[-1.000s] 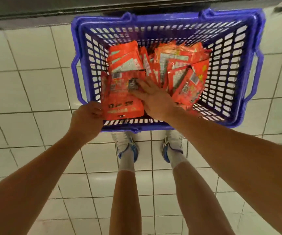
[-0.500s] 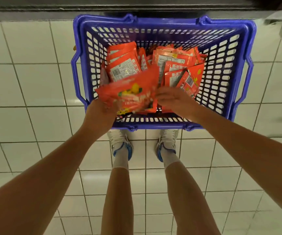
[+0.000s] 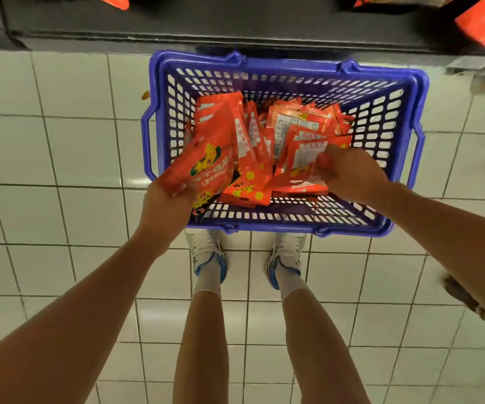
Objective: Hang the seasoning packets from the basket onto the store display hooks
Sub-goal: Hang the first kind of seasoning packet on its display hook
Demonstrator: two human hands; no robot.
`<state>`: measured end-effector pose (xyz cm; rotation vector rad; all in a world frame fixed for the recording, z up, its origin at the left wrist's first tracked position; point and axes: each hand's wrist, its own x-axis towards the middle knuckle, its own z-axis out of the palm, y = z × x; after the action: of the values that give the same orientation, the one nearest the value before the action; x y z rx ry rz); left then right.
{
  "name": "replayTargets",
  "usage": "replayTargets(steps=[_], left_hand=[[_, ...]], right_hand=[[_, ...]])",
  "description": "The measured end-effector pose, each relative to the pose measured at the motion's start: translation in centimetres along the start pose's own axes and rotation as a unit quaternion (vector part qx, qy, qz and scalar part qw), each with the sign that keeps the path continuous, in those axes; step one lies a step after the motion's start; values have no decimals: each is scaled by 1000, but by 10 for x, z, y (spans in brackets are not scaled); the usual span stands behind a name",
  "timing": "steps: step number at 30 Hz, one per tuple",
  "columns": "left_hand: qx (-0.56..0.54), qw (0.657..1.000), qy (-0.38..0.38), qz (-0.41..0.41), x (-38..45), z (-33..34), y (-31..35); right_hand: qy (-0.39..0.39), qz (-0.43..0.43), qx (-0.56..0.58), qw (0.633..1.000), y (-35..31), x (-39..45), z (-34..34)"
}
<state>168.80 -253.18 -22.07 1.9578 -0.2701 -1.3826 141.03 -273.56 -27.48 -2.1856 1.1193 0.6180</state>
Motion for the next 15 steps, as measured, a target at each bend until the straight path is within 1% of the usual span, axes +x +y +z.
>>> replayTargets(steps=[2, 3, 6, 8, 10, 12, 15], left_hand=[[-35, 999, 12, 7, -5, 5, 10], [-44, 999, 15, 2, -8, 8, 15], [-71, 997, 9, -27, -21, 18, 31], [-97, 994, 0, -50, -32, 23, 48], [-128, 989, -12, -70, -46, 30, 66], [-151, 985, -12, -84, -61, 37, 86], [-175, 981, -33, -72, -86, 42, 120]], right_hand=[[63, 12, 70, 996, -13, -14, -12], [91, 39, 116, 988, -22, -21, -18], [162, 110, 275, 941, -54, -44, -36], [172, 126, 338, 917, -80, -57, -51], [175, 118, 357, 910, -107, -70, -67], [155, 90, 361, 915, -135, -84, -81], [140, 1, 343, 929, -173, -106, -104]])
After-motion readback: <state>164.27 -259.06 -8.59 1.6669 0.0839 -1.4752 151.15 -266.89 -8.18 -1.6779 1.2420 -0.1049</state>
